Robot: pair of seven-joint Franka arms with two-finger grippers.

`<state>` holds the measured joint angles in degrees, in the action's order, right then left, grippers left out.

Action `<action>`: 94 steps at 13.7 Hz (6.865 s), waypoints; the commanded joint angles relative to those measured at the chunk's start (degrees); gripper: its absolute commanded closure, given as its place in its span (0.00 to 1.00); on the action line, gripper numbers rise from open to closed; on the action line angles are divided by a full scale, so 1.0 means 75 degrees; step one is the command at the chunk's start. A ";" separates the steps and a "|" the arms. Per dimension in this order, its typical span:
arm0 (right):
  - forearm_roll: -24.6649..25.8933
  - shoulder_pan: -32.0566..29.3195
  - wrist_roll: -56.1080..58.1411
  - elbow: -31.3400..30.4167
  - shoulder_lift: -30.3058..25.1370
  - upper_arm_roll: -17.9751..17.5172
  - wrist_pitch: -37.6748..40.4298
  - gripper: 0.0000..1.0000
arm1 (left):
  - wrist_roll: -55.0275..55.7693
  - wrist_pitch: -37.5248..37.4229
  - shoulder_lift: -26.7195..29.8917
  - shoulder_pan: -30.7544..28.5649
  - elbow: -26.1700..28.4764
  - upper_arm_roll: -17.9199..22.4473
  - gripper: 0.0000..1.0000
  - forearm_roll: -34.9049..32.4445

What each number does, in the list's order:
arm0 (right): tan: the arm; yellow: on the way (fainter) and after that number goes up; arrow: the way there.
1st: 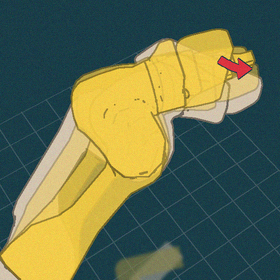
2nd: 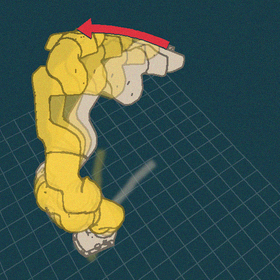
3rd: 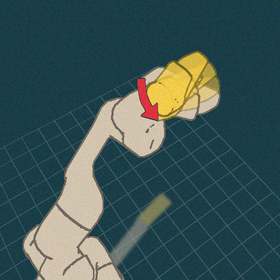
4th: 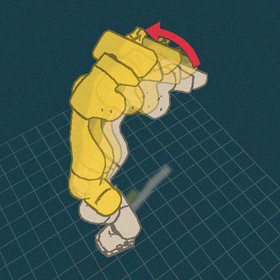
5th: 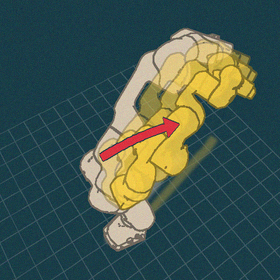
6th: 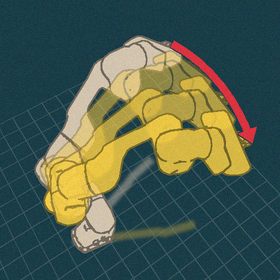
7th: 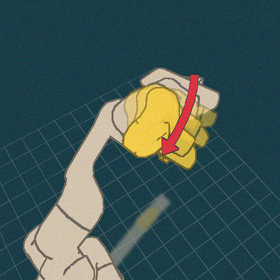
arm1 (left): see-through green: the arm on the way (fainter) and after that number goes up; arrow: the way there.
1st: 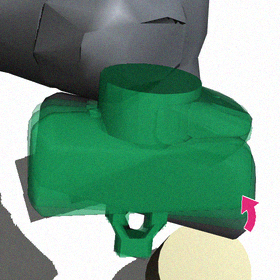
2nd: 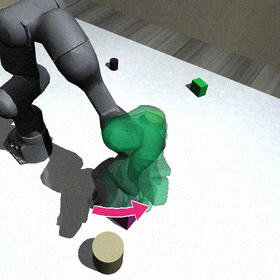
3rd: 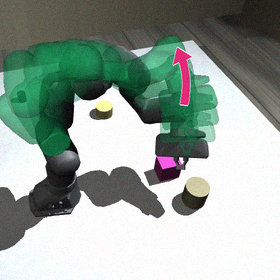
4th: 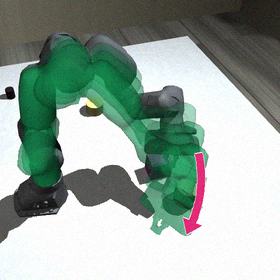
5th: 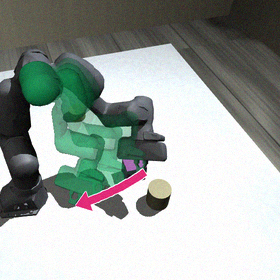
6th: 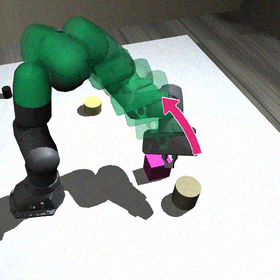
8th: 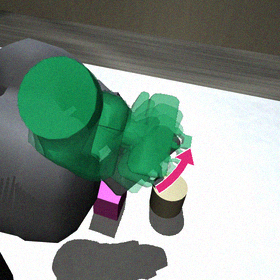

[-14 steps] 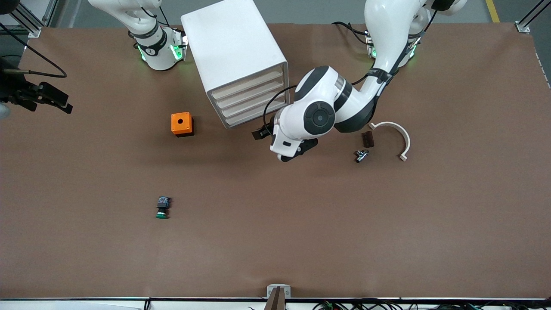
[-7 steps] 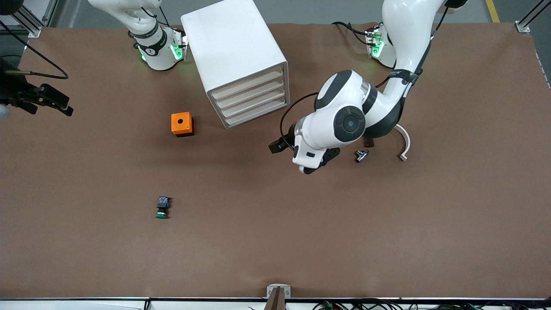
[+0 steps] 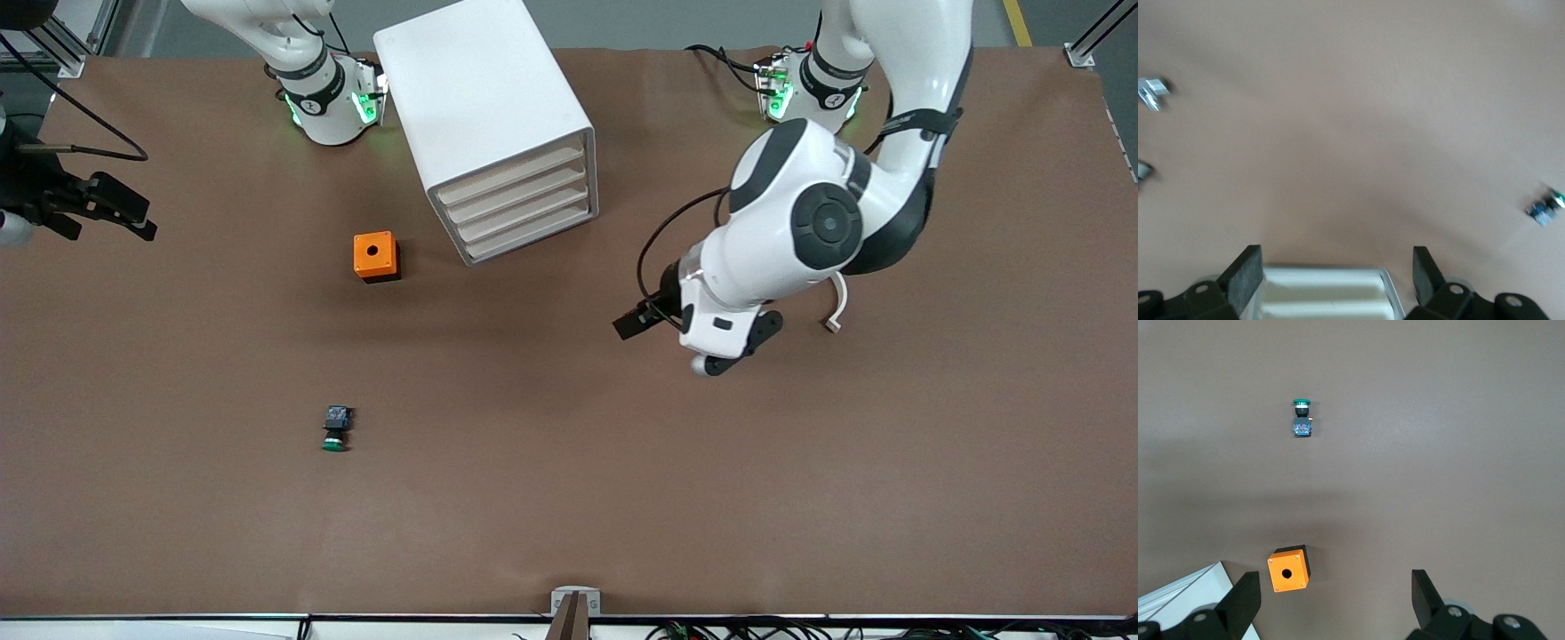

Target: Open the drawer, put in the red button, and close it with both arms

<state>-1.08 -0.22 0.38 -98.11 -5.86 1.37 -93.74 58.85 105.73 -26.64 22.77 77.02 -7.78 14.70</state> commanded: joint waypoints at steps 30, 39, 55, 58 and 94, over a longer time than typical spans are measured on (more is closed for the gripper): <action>-0.0161 -0.0005 0.0055 -0.0290 -0.0296 0.0029 -0.0040 0.00 | -0.6160 -0.0925 0.3282 -0.3119 0.2211 -0.0017 0.01 -0.1995; -0.0161 -0.0041 0.0055 -0.0290 -0.0308 0.0064 -0.0052 0.00 | -0.6744 -0.0374 0.3904 -0.3353 0.2869 -0.0017 0.01 -0.1878; -0.0044 -0.0005 0.0114 -0.0290 -0.0296 0.0040 -0.0064 0.00 | -0.6793 -0.0900 0.2158 -0.3400 0.0596 -0.0029 0.01 -0.1889; -0.0044 -0.0029 0.0102 -0.0371 -0.0296 0.0040 -0.0145 0.00 | -0.6909 -0.1136 0.2169 -0.3412 0.0571 -0.0029 0.01 -0.1866; 0.0050 -0.0029 0.0160 -0.0828 -0.0612 0.0040 -0.0637 0.00 | -0.6992 -0.1522 0.3880 -0.3611 0.2036 -0.0017 0.01 -0.1866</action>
<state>-0.93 -0.28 0.83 -100.63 -7.26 1.77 -96.54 7.60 96.54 1.48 -3.77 92.62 -7.71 0.91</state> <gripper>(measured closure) 0.000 0.004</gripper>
